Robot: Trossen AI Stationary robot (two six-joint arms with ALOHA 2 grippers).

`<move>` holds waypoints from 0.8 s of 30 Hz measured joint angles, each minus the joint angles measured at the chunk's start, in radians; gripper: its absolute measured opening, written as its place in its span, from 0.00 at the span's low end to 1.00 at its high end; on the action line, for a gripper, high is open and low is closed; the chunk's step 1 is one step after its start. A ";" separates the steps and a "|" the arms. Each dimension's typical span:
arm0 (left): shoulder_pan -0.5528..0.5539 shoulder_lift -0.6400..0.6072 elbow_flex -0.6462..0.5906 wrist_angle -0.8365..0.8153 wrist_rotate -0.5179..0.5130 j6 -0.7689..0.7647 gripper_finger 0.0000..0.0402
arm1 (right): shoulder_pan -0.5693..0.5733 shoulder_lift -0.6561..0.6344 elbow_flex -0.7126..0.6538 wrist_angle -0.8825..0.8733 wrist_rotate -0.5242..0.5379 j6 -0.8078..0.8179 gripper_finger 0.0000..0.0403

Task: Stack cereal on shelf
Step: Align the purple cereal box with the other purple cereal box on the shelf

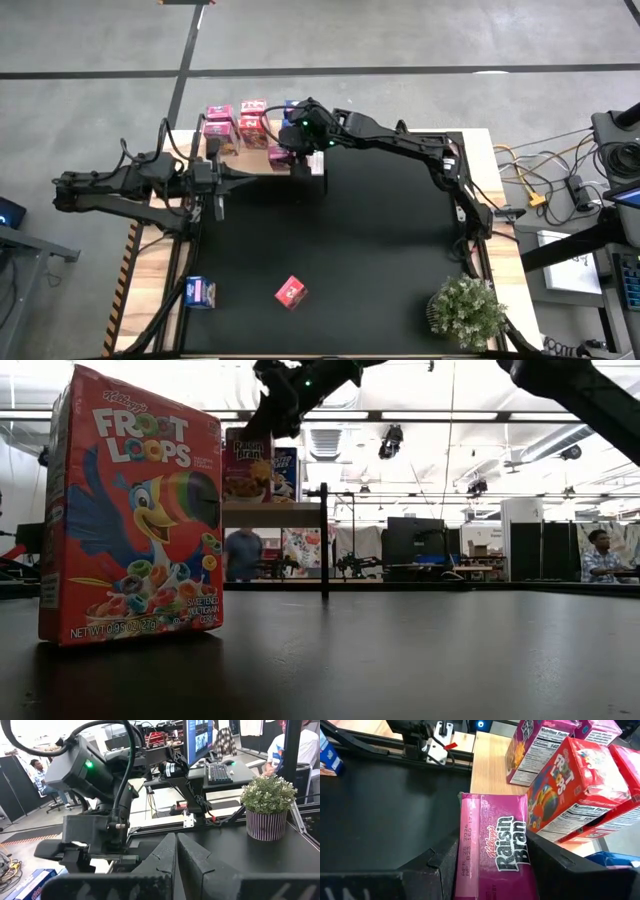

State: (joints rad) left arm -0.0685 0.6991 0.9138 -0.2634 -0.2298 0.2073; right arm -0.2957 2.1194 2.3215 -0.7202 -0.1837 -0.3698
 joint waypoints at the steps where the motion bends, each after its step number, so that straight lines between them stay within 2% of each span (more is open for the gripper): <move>1: 0.000 0.000 0.000 0.000 0.000 0.002 0.00 | -0.003 0.001 0.000 0.003 0.000 0.000 0.45; 15: 0.000 0.002 0.000 0.000 0.000 0.012 0.00 | -0.013 0.008 -0.002 0.000 0.001 0.002 0.58; 24: 0.000 0.038 0.000 0.000 0.000 0.012 0.00 | -0.013 0.000 0.023 -0.008 0.001 0.002 0.60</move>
State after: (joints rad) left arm -0.0685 0.7373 0.9138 -0.2630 -0.2298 0.2195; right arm -0.3084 2.1189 2.3448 -0.7278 -0.1824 -0.3676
